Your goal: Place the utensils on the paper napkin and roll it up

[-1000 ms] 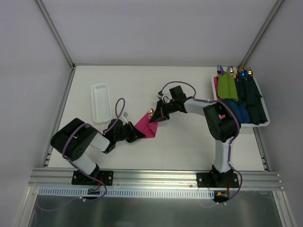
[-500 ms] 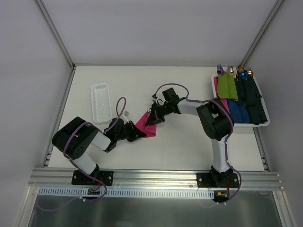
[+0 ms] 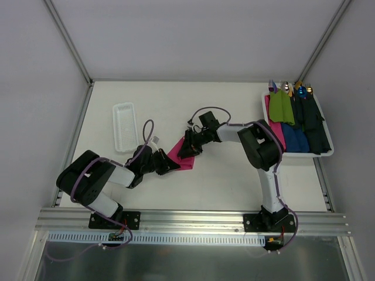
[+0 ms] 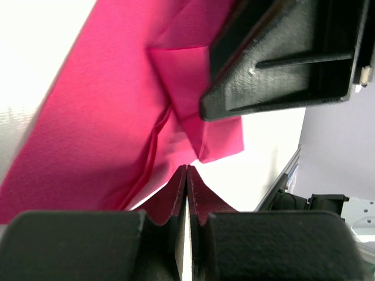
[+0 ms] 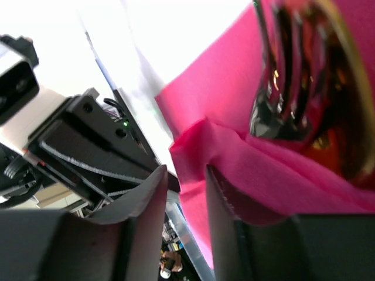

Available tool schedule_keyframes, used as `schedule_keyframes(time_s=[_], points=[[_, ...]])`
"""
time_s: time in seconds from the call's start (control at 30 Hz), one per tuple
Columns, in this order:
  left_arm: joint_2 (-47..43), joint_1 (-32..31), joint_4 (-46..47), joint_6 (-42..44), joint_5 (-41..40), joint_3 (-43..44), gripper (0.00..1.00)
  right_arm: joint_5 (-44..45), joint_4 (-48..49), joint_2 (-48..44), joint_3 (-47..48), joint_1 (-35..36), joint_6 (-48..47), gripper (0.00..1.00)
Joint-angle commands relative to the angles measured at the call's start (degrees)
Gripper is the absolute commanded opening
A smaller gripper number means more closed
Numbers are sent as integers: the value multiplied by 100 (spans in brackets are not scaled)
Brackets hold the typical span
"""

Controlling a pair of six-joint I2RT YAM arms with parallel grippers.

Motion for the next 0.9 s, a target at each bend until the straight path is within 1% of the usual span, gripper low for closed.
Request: schedule_keyframes(time_s=[0.0, 0.07, 0.13, 0.3, 0.37, 0.43, 0.47, 0.53, 0.57, 0.6, 0.7, 0.87], points=[[-345, 75, -291, 273, -87, 29, 0, -118, 531, 84, 102, 8, 362, 37], [-433, 75, -335, 291, -87, 3, 0, -163, 882, 84, 23, 8, 504, 39], [-503, 66, -362, 291, -87, -15, 0, -198, 1137, 102, -4, 8, 697, 39], [-828, 75, -423, 238, -105, -85, 0, -189, 1376, 190, -21, 17, 847, 38], [-1055, 66, -589, 203, -210, -77, 0, -172, 1437, 207, -39, 17, 865, 38], [-1197, 66, -669, 168, -315, -59, 5, -172, 1464, 225, -56, 17, 891, 37], [-1319, 66, -835, 124, -446, -24, 11, -172, 1472, 225, -65, 17, 891, 37], [-1443, 75, -1055, 107, -561, 72, 18, -145, 1472, 242, -74, 17, 882, 38], [-1470, 75, -1213, 54, -666, 99, 28, -145, 1472, 243, -74, 25, 882, 37], [-1505, 75, -1292, 36, -719, 117, 31, -136, 1472, 243, -83, 17, 874, 37], [-1558, 75, -1599, 1, -921, 222, 36, -119, 1464, 234, -100, 17, 865, 37], [-1427, 75, -1873, -17, -1089, 442, 37, -110, 1464, 207, -109, 17, 847, 37]])
